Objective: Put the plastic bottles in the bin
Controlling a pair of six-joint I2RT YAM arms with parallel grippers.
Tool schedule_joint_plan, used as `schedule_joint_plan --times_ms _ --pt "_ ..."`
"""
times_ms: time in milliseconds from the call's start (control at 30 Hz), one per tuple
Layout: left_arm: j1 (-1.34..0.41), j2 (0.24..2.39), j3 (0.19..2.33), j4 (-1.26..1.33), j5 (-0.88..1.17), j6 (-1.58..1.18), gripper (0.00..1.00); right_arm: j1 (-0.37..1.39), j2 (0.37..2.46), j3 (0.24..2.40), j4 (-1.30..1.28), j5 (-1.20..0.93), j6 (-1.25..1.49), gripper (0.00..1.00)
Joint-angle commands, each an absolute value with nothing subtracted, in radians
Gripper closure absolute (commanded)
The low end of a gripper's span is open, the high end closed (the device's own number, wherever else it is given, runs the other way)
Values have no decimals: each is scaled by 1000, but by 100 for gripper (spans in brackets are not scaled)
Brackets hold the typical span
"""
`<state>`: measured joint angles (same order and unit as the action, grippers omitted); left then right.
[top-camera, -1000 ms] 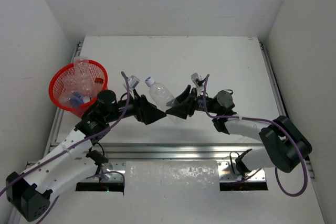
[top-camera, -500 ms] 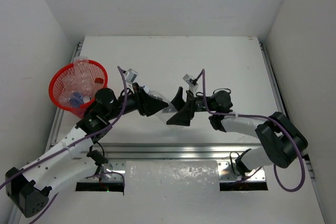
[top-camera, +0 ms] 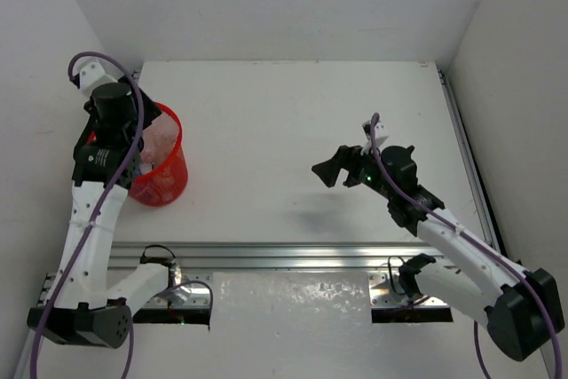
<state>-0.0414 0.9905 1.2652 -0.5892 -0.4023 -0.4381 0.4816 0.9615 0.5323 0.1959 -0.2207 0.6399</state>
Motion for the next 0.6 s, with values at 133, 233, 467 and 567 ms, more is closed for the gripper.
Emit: schedule_joint_plan --times_ms 133,233,467,567 --pt "0 1052 1359 -752 -647 -341 100 482 865 457 8 -84 558 1" --pt "0 1077 1355 -772 -598 -322 100 482 871 453 18 -106 560 1" --pt "0 1109 1302 -790 -442 -281 88 482 894 443 44 -130 568 1" --pt "0 1109 1256 -759 -330 -279 79 482 902 442 48 -138 571 1"
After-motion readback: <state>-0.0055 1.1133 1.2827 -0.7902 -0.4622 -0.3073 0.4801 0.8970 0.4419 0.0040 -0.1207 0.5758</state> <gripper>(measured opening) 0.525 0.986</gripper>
